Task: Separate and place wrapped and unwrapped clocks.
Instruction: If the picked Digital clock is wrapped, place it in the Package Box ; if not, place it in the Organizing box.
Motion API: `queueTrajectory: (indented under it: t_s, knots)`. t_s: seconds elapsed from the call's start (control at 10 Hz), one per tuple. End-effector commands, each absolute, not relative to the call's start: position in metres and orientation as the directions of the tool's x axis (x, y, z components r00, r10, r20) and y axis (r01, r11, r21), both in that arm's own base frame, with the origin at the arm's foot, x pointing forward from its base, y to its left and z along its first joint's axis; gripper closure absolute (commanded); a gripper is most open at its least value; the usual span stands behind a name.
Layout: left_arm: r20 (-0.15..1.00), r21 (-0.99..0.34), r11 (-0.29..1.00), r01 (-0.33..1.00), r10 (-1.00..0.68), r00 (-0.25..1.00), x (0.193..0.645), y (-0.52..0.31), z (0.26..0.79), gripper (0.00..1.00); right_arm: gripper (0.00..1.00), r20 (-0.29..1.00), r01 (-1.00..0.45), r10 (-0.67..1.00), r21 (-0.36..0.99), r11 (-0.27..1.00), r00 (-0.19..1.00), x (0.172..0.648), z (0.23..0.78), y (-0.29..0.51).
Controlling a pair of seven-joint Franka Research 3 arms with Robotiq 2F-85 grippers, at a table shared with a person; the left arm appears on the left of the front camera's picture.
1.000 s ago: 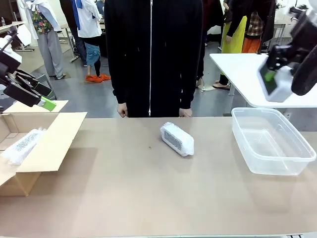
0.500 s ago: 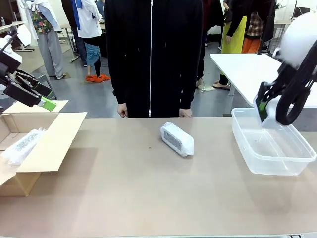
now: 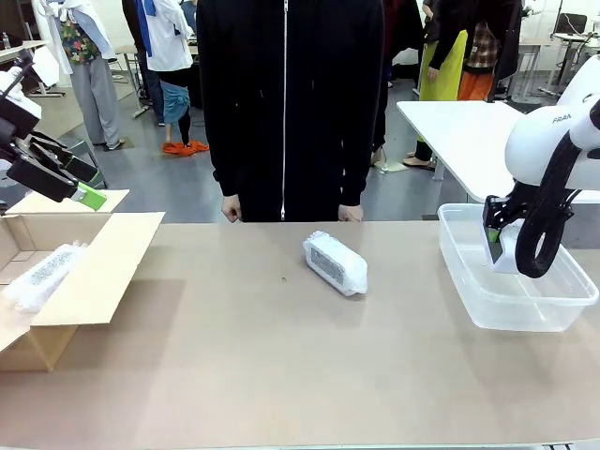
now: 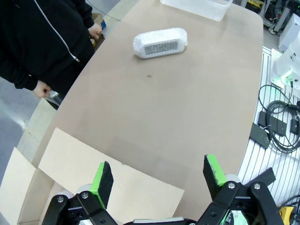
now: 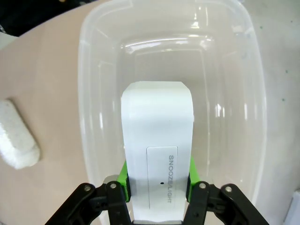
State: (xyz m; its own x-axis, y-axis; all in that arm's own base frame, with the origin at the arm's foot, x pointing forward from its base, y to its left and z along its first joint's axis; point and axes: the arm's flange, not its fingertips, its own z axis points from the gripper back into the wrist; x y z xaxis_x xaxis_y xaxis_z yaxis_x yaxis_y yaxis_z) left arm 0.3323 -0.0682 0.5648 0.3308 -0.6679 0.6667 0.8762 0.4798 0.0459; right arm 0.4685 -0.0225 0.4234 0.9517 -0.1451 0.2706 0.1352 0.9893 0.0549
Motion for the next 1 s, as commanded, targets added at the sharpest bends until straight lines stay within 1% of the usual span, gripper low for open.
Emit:
queueTrajectory:
  t_s: [0.0, 0.2, 0.3, 0.5, 0.6, 0.9]
  knots:
    - [0.678, 0.042, 0.477, 0.878, -0.659, 0.326, 0.333, -0.070, 0.565, 0.00, 0.49, 0.230, 0.148, -0.162, 0.075, 0.986, 0.960, 0.500, 0.407, -0.036]
    - [0.678, 0.042, 0.477, 0.878, -0.659, 0.326, 0.333, -0.070, 0.565, 0.00, 0.49, 0.238, 0.196, -0.204, 0.055, 0.979, 0.950, 0.506, 0.396, -0.045]
    - [0.678, 0.042, 0.477, 0.878, -0.659, 0.326, 0.333, -0.070, 0.565, 0.00, 0.49, 0.235, 0.180, -0.190, 0.062, 0.982, 0.953, 0.510, 0.391, -0.050]
    - [0.678, 0.042, 0.477, 0.878, -0.659, 0.326, 0.333, -0.070, 0.565, 0.00, 0.49, 0.197, 0.206, -0.215, 0.065, 0.976, 0.957, 0.514, 0.382, -0.050]
    - [0.678, 0.042, 0.477, 0.878, -0.659, 0.326, 0.333, -0.070, 0.565, 0.00, 0.00, 0.170, 0.206, -0.220, 0.096, 0.974, 0.961, 0.514, 0.383, -0.052]
    - [0.678, 0.042, 0.477, 0.878, -0.659, 0.326, 0.333, -0.070, 0.565, 0.00, 0.00, 0.166, 0.213, -0.225, 0.089, 0.973, 0.960, 0.510, 0.388, -0.055]
